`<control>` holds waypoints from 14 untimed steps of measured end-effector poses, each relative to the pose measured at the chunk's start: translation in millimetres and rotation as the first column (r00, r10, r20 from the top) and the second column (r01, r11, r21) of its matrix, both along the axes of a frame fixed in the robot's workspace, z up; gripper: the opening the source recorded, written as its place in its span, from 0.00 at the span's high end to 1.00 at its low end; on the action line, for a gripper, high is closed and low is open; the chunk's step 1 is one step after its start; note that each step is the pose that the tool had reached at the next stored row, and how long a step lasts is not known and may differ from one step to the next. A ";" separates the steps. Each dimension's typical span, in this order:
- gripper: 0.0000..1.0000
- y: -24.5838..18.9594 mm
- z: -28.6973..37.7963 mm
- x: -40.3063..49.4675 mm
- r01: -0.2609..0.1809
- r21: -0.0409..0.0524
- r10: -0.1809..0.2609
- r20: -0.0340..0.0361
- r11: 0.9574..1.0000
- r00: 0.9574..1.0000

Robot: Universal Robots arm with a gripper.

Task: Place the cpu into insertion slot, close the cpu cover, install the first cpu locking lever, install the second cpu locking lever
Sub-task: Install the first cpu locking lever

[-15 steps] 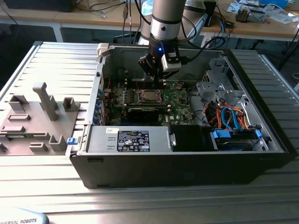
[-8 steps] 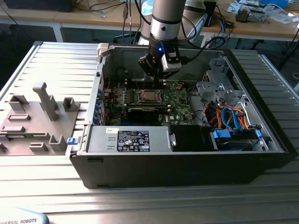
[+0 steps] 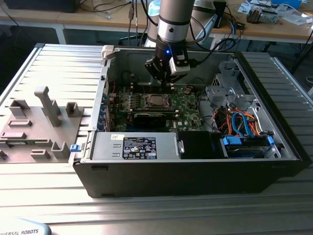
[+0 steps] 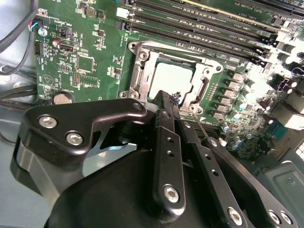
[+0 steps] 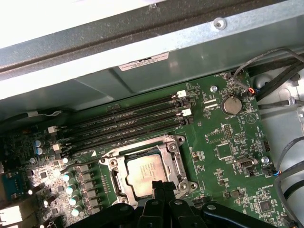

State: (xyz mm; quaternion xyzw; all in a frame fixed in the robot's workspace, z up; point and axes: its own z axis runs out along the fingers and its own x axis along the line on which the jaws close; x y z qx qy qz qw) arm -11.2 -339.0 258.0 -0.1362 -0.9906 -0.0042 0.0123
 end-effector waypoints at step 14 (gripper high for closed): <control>0.89 0.0 0.0 0.0 -0.009 0.000 0.009 0.000 1.000 1.000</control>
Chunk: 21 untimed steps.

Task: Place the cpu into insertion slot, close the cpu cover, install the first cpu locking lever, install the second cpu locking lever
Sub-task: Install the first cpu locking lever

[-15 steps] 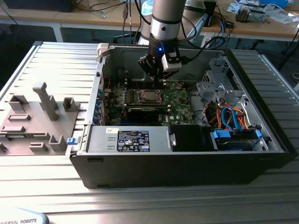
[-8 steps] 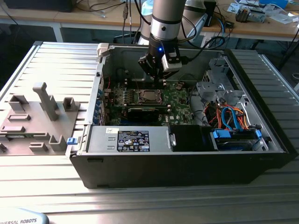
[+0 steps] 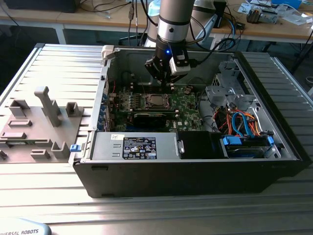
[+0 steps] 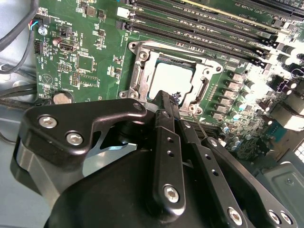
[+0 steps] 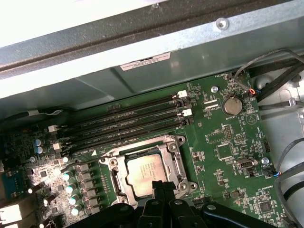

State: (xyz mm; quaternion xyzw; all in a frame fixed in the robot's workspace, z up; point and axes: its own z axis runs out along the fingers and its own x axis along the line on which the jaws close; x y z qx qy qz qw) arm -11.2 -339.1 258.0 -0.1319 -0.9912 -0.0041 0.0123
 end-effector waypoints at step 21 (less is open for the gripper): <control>0.89 0.0 0.0 0.0 -0.016 0.000 0.016 0.000 1.000 1.000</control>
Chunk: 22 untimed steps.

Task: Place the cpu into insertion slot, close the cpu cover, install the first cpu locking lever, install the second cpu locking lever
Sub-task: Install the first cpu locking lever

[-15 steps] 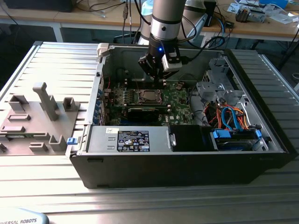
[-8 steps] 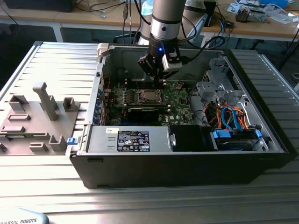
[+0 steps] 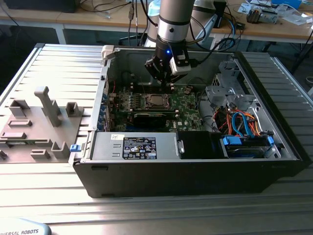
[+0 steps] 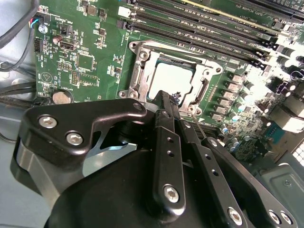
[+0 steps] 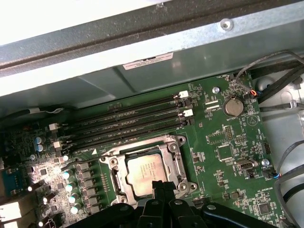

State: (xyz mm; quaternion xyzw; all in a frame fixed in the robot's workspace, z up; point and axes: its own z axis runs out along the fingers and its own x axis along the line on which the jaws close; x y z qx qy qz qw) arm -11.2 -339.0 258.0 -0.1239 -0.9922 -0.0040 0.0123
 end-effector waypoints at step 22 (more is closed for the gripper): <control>0.89 0.0 0.0 0.0 -0.011 0.000 0.011 0.000 1.000 1.000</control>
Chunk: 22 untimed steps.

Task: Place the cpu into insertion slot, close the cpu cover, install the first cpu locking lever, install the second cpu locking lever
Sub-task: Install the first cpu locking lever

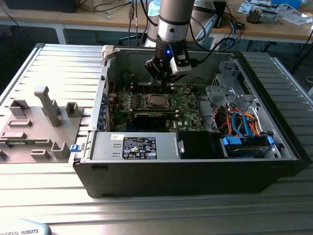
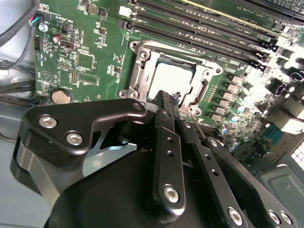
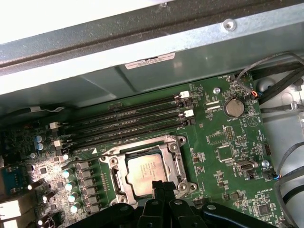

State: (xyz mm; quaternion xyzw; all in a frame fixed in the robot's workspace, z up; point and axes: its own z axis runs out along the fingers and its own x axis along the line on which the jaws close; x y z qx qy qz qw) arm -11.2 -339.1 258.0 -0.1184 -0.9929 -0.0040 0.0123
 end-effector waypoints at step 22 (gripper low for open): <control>0.89 0.0 0.0 0.0 -0.026 0.000 0.026 0.000 1.000 1.000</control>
